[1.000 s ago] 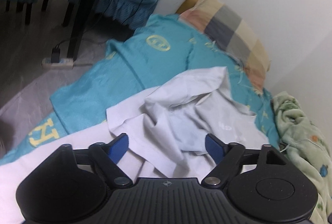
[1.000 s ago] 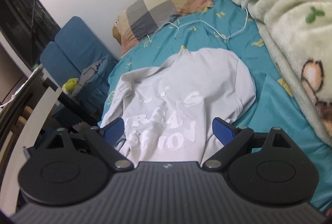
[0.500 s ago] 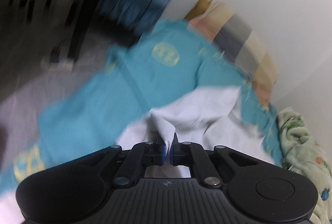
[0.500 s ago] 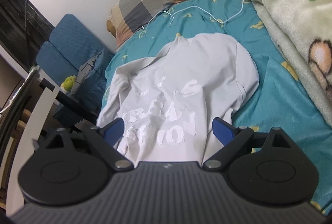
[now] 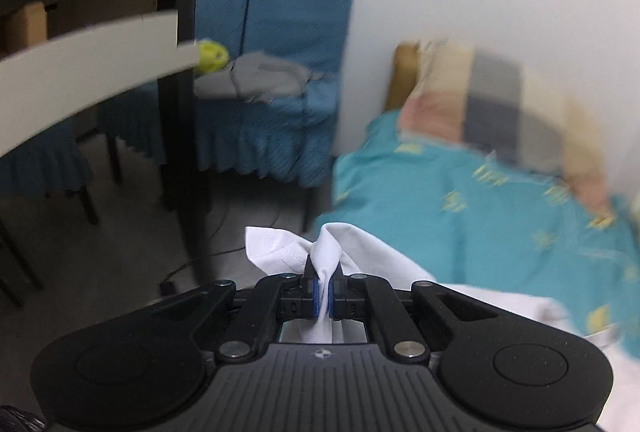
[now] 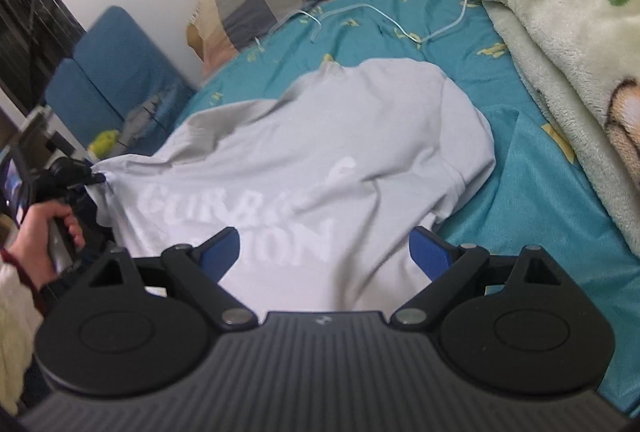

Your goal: Fold clothes

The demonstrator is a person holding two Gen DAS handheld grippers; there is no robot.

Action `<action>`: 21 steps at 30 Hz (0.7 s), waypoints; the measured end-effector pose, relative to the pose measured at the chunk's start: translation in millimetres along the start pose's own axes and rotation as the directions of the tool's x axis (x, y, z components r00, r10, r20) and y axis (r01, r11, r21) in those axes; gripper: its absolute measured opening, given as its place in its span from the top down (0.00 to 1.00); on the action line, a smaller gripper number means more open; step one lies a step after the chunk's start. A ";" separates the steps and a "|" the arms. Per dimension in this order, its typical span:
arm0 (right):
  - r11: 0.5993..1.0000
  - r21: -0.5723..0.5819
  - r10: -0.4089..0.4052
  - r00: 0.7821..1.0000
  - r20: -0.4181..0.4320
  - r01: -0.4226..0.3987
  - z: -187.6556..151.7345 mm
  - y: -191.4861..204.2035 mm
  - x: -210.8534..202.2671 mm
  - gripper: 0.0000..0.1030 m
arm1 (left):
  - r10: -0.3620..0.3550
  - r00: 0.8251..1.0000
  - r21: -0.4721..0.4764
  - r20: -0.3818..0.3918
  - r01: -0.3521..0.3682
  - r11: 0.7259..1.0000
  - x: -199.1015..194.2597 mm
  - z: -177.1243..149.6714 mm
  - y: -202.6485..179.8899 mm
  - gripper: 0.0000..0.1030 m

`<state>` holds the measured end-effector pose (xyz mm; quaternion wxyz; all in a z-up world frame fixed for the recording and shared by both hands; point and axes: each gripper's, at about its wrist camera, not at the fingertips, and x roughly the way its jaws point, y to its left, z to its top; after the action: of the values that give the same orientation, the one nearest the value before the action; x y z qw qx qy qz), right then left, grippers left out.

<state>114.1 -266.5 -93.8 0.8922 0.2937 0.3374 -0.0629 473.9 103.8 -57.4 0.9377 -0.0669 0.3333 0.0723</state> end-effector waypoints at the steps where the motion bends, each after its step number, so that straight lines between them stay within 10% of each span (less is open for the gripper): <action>1: 1.000 0.000 -0.005 1.000 -0.004 0.005 0.1 -0.6 4.1 0.10 | 0.018 1.000 0.005 -0.018 -0.018 1.000 14.3 -4.1 -0.4 0.96; 9: 0.998 -0.032 -0.053 0.999 -0.008 0.053 3.7 1.6 26.6 0.10 | -0.020 0.996 -0.028 -0.092 0.017 0.999 69.1 -50.0 6.5 0.90; 15: 0.998 -0.043 -0.050 0.999 0.015 0.051 7.8 2.6 21.6 0.10 | -0.088 0.992 0.023 -0.087 0.090 0.996 34.2 -60.8 6.1 0.54; 21: 0.995 -0.084 -0.055 0.996 0.068 0.060 11.0 5.9 5.9 0.10 | -0.127 0.990 0.115 -0.069 0.134 0.984 -36.8 -76.2 4.8 0.42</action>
<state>126.7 -267.4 -88.1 0.9123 0.2431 0.3188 -0.0835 398.0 92.0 -93.0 0.9319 -0.0346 0.3608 -0.0113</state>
